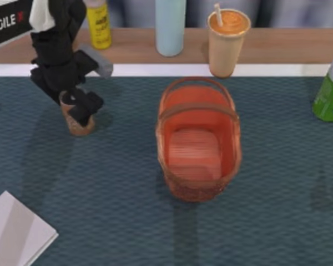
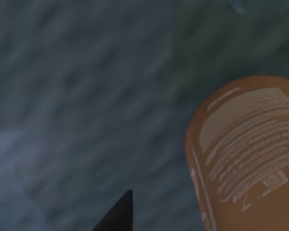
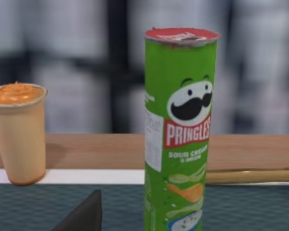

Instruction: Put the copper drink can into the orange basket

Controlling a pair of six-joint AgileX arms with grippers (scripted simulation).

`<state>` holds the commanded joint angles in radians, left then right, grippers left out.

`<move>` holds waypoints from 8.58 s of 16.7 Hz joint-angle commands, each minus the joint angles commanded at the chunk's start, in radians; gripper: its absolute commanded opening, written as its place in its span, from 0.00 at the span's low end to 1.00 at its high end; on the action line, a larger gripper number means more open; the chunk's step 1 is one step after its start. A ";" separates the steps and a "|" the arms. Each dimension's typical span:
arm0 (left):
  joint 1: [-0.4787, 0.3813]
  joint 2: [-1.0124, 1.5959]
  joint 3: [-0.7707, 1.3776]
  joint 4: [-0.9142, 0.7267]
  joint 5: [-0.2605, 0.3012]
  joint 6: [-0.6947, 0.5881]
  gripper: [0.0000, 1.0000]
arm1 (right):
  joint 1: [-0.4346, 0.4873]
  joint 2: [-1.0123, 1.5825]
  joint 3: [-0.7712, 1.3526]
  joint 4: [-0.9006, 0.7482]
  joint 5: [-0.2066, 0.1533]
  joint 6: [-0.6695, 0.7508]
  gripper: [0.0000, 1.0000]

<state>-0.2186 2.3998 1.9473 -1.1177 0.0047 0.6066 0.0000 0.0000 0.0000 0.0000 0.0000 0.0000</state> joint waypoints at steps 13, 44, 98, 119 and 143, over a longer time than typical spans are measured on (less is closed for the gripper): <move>0.000 0.000 0.000 0.000 0.000 0.000 0.00 | 0.000 0.000 0.000 0.000 0.000 0.000 1.00; -0.101 -0.291 -0.608 1.830 1.256 -0.557 0.00 | 0.000 0.000 0.000 0.000 0.000 0.000 1.00; 0.023 -0.630 -0.954 1.894 0.928 -0.651 1.00 | 0.175 0.645 0.653 -0.448 0.014 -0.289 1.00; 0.239 -2.398 -1.946 1.118 -0.004 -0.607 1.00 | 0.655 2.393 2.426 -1.601 0.006 -1.042 1.00; 0.239 -2.400 -1.947 1.118 -0.005 -0.607 1.00 | 0.656 2.363 2.290 -1.497 0.005 -1.042 0.40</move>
<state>0.0200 0.0000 0.0000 0.0000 0.0000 0.0000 0.6561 2.3626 2.2902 -1.4966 0.0054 -1.0418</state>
